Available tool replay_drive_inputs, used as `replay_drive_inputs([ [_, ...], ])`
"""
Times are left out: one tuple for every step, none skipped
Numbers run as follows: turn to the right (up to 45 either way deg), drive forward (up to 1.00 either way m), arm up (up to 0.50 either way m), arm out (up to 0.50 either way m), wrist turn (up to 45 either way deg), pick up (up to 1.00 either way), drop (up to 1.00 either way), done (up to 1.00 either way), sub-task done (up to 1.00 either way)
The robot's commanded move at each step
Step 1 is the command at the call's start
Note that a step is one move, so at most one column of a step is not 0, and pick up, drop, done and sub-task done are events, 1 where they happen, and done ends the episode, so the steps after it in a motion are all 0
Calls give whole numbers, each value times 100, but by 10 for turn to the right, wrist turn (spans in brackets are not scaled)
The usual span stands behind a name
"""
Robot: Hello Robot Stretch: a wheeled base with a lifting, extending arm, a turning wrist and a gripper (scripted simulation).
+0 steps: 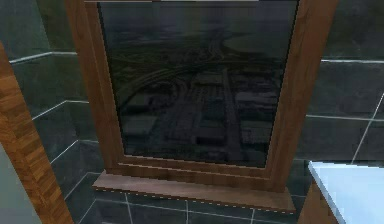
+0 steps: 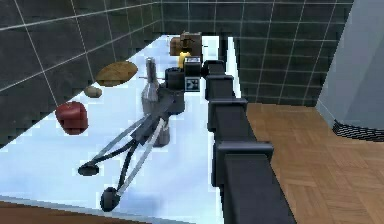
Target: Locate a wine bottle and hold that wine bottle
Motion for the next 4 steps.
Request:
replay_drive_inputs([
  [0,0,0,0,450,0,0,0,0],
  [0,0,0,0,450,0,0,0,0],
  [0,0,0,0,180,0,0,0,0],
  [0,0,0,0,0,100,0,0,0],
])
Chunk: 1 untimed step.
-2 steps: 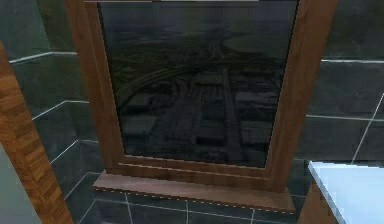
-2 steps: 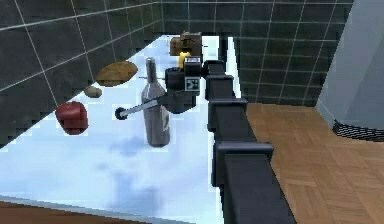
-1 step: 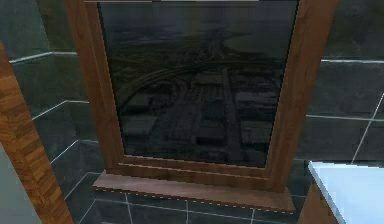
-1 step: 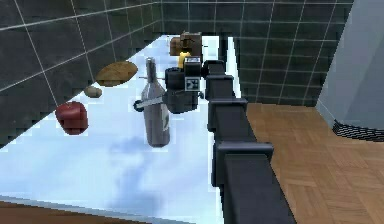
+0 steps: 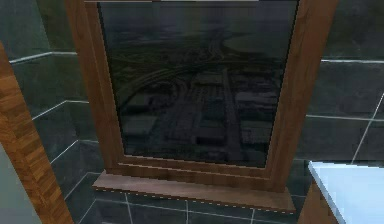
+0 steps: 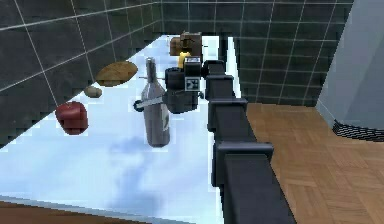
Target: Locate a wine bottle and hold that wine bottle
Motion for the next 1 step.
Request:
replay_drive_inputs([
  [0,0,0,0,0,0,0,100,0],
])
